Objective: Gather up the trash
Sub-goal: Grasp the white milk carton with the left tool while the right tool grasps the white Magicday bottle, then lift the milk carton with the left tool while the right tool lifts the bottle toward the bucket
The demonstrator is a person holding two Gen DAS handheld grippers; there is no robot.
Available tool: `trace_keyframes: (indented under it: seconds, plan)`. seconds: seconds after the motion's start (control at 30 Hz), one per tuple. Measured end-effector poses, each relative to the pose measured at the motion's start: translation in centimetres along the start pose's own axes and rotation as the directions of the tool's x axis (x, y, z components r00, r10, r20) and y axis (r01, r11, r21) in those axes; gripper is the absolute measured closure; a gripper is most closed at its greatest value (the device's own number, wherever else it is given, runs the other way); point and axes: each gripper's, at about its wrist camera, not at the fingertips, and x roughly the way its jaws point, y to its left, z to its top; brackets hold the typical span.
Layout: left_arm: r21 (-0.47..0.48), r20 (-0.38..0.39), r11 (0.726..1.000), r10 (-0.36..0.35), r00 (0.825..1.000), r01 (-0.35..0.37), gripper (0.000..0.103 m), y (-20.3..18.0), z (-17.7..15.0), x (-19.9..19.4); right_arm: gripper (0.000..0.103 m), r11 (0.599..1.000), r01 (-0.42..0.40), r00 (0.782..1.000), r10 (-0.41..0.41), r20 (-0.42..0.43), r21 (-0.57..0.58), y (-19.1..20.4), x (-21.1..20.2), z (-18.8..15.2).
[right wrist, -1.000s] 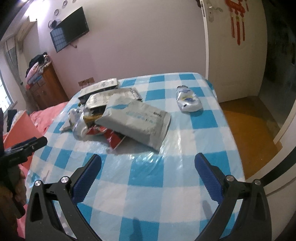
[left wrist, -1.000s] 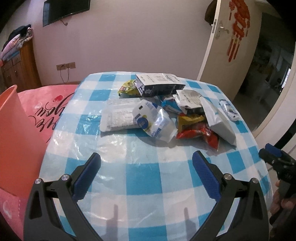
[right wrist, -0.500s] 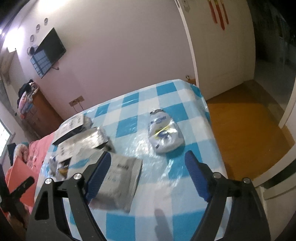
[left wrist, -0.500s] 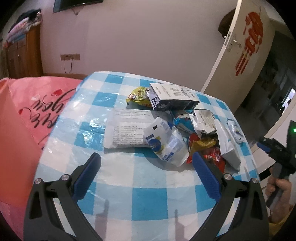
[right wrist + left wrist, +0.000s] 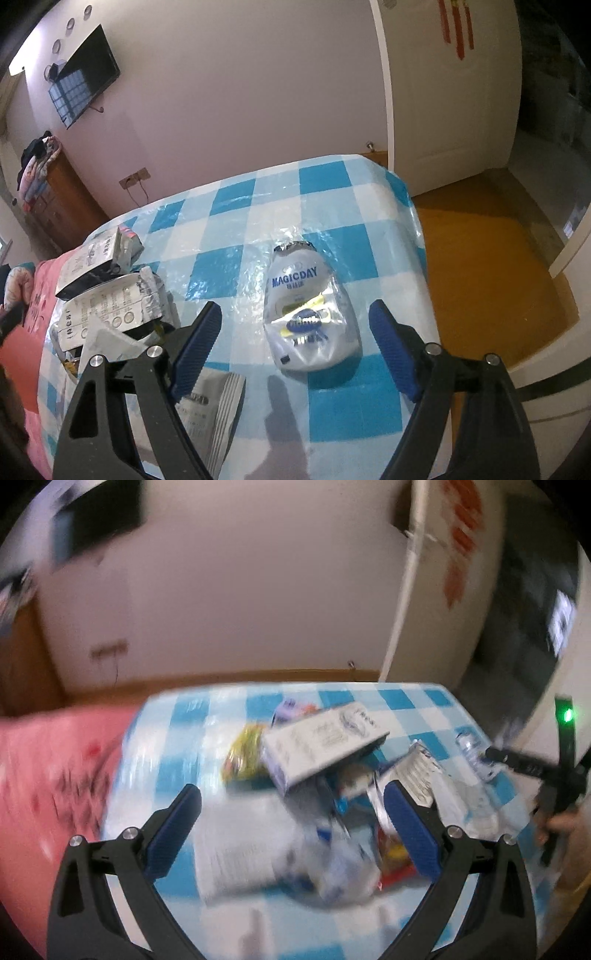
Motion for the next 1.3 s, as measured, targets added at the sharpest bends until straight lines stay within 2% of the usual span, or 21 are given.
trace_keyframes:
  seconds: [0.03, 0.13, 0.23, 0.4, 0.5, 0.57, 0.8, 0.97, 1.1, 1.3]
  plan:
    - [0.063, -0.019, 0.998, -0.022, 1.000, 0.023, 0.004, -0.5, 1.0, 0.9, 0.022, 1.000, -0.005, 1.000, 0.005, -0.005, -0.001, 0.0, 0.2, 0.1]
    - [0.206, -0.096, 0.978, -0.016, 0.995, 0.035, 0.004, -1.9, 2.9, 3.4, 0.022, 1.000, -0.009, 1.000, 0.009, -0.018, -0.016, 0.1, 0.8, 0.4]
    - [0.346, -0.136, 0.937, 0.012, 0.991, 0.037, 0.004, -3.1, 3.9, 5.3, 0.022, 1.000, -0.012, 1.000, 0.012, -0.027, -0.027, 0.2, 1.4, 0.6]
    - [0.466, -0.202, 0.883, 0.041, 0.978, 0.059, 0.004, -4.0, 3.9, 7.7, 0.022, 0.999, -0.005, 0.999, 0.003, -0.034, -0.051, 0.3, 2.3, 0.8]
    - [0.486, -0.242, 0.870, 0.040, 0.969, 0.086, 0.006, -4.1, 3.5, 8.9, 0.022, 0.998, -0.004, 0.999, 0.001, -0.039, -0.057, 0.3, 2.9, 0.9]
    - [0.479, -0.251, 0.873, 0.037, 0.967, 0.091, 0.015, -4.1, 3.4, 9.5, 0.022, 0.998, 0.001, 0.999, -0.003, -0.037, -0.063, 0.4, 3.3, 1.0]
    - [0.423, -0.276, 0.901, 0.026, 0.961, 0.097, 0.023, -3.9, 2.9, 11.2, 0.025, 0.993, 0.029, 0.999, -0.034, -0.038, -0.117, 1.7, 3.9, 0.4]
    - [0.415, -0.264, 0.907, 0.041, 0.964, 0.075, 0.026, -4.4, 2.7, 11.3, 0.028, 0.984, 0.068, 0.997, -0.073, -0.023, -0.166, 2.6, 3.8, -0.6]
    - [0.395, -0.247, 0.918, 0.061, 0.967, 0.044, 0.028, -4.6, 2.2, 11.0, 0.040, 0.974, 0.114, 0.993, -0.116, -0.002, -0.196, 3.3, 3.5, -1.4]
    - [0.318, -0.235, 0.948, 0.055, 0.971, 0.023, 0.032, -3.9, 1.9, 10.1, 0.042, 0.981, 0.093, 0.996, -0.093, 0.008, -0.168, 3.0, 2.7, -2.2]
